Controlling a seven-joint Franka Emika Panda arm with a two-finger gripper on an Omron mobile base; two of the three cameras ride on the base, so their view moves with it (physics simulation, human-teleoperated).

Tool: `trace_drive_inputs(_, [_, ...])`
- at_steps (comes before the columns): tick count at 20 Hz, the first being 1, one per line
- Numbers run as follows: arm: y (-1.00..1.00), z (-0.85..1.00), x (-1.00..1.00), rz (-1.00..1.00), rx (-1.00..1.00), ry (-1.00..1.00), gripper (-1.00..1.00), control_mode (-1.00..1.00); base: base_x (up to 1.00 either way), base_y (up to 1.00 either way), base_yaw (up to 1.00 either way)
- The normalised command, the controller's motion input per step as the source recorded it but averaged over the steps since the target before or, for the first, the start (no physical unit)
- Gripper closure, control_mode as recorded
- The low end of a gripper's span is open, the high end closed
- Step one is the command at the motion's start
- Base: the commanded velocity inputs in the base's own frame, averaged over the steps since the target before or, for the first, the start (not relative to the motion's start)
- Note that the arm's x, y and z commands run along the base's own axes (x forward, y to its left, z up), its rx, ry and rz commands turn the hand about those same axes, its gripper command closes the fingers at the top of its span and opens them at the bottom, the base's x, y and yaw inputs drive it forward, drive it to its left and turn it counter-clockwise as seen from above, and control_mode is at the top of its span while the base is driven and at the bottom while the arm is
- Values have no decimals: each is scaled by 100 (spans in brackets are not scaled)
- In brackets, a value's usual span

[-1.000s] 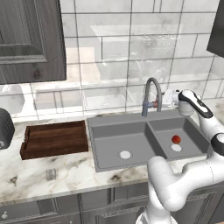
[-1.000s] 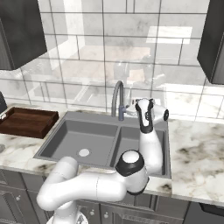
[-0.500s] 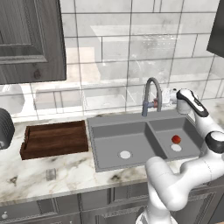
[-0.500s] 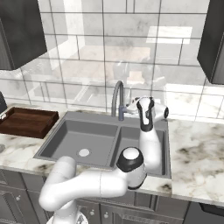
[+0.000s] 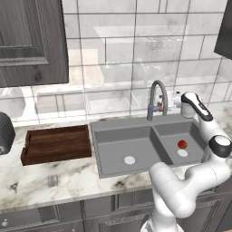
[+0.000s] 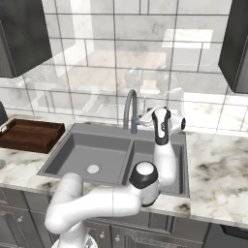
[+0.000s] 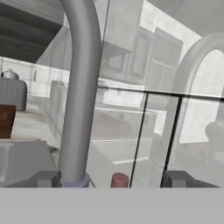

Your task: Pick up all produce items and place them in the sink. Turn on the sink faucet to wash them. Then turn the sink off and put them in the tray.

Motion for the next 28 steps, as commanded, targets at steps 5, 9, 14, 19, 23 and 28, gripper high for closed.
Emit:
trace_drive_inputs(5, [13,-3,6,1,0,1,100,-100,0,0,0])
trace_drive_inputs(9, [0,-7,1,0,0,0,100,-100,0,0,0])
trace_drive_inputs(14, [-17,-5,6,-3,0,0,100,-100,0,0,0])
trace_drive_inputs(19, [-32,-1,8,-10,0,0,100,-100,0,0,0])
trace_drive_inputs(23, [-33,-1,12,-17,0,3,100,-100,0,0,0])
trace_drive_inputs(28, [-30,-3,10,-17,0,4,100,-100,0,0,0])
